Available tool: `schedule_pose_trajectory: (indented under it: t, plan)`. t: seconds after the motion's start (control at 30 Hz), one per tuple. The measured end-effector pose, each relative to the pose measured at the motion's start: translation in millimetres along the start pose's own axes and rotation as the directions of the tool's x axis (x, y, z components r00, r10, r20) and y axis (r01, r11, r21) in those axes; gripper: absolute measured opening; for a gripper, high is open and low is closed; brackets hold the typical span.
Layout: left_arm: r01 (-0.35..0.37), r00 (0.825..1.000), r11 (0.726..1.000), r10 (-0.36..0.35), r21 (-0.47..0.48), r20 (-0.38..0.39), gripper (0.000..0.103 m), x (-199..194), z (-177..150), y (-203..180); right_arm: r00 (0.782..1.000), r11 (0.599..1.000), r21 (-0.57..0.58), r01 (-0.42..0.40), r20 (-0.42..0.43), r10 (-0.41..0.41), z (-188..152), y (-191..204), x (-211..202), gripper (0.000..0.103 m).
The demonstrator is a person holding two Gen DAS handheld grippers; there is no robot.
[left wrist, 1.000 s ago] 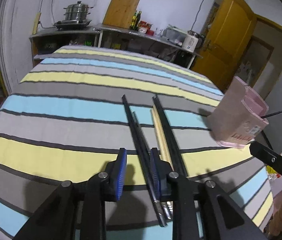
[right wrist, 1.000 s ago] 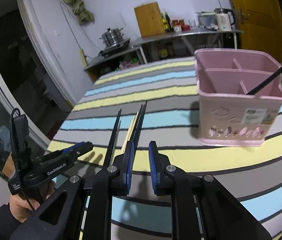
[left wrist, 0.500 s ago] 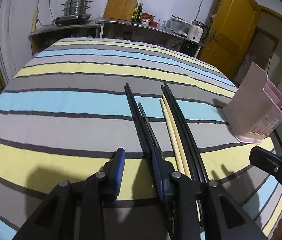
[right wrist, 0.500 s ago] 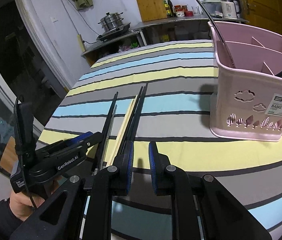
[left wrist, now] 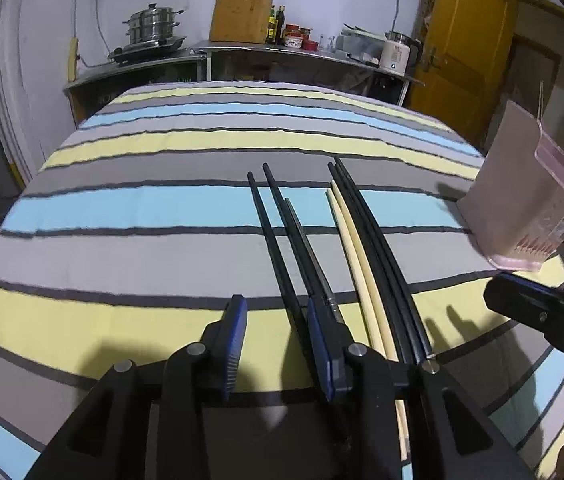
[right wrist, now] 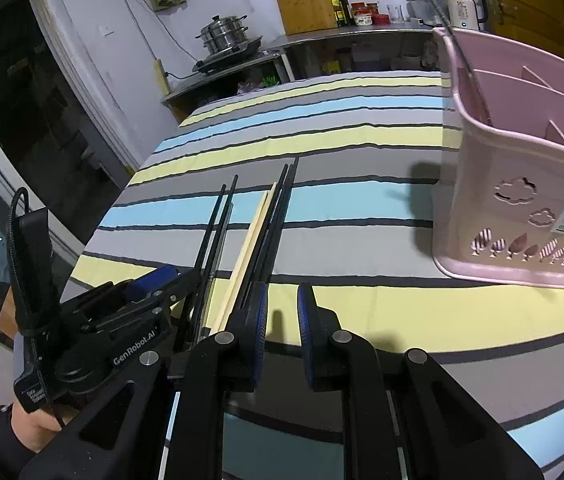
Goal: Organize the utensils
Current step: 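Close the left tool on a black chopstick while the right tool grasps another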
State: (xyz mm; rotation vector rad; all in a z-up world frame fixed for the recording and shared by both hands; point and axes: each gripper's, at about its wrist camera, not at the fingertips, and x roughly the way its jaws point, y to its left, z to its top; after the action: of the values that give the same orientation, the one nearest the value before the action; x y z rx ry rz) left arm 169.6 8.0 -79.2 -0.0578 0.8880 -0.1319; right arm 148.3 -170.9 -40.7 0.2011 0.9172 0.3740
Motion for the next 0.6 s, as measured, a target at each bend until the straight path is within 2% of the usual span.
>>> schedule_pose_trajectory:
  t: [0.1, 0.2, 0.3, 0.6]
  plan:
    - [-0.017, 1.0, 1.0, 0.017, 0.009, -0.003, 0.031, 3, 4, 0, 1.0, 1.0, -0.007, 0.001, -0.013, -0.001, 5, 3, 11, 0.015]
    - [-0.015, 1.0, 1.0, 0.015, -0.011, -0.006, 0.026, 4, 7, 7, 1.0, 1.0, -0.008, 0.003, -0.03, -0.003, 10, 4, 24, 0.015]
    - [0.001, 1.0, 0.999, -0.001, -0.036, -0.008, 0.023, 5, 10, 15, 0.999, 1.0, -0.003, 0.008, -0.046, -0.008, 16, 3, 40, 0.015]
    - [0.054, 0.998, 0.996, -0.056, -0.07, -0.018, 0.023, 8, 16, 25, 0.997, 1.0, 0.001, 0.016, -0.076, -0.016, 26, 4, 71, 0.015]
